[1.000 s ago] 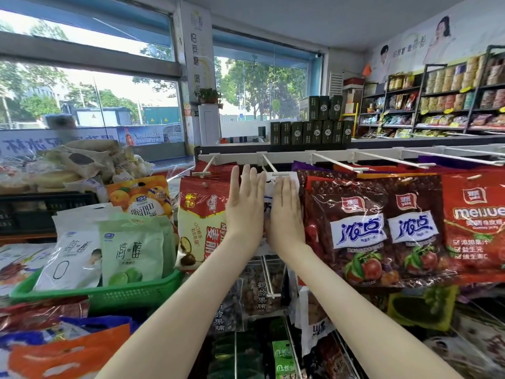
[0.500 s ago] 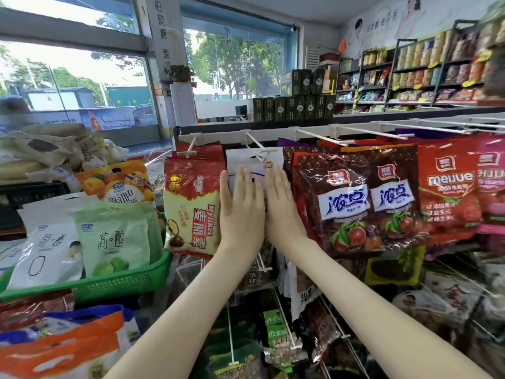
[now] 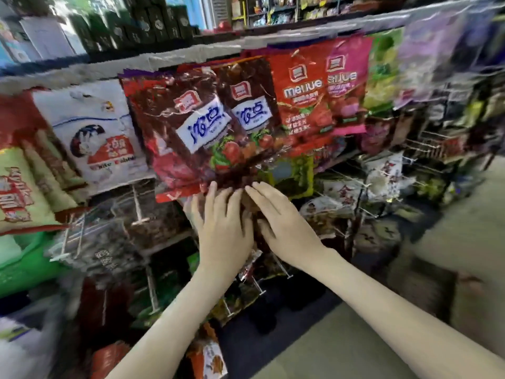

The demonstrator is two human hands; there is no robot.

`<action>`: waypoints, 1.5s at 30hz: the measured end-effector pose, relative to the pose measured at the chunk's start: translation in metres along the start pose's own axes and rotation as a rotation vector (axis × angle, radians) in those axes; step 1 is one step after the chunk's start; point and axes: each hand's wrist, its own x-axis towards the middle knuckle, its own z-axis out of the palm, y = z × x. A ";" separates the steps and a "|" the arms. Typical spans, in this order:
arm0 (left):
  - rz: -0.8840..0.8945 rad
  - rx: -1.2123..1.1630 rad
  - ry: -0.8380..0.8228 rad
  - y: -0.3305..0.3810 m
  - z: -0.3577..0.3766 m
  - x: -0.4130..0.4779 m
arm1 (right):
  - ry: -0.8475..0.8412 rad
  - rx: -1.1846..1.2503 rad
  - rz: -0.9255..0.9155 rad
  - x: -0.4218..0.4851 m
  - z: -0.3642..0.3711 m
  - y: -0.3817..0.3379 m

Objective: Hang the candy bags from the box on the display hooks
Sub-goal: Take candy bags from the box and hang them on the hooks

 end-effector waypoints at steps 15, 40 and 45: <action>0.170 -0.273 -0.706 0.308 0.215 -0.060 | -0.163 0.058 0.776 -0.227 -0.101 0.276; 0.532 -0.369 -1.611 0.547 0.730 -0.163 | -0.308 0.285 2.010 -0.556 0.067 0.683; 0.327 -0.320 -1.712 0.546 0.808 -0.245 | -0.328 0.431 2.034 -0.622 0.159 0.731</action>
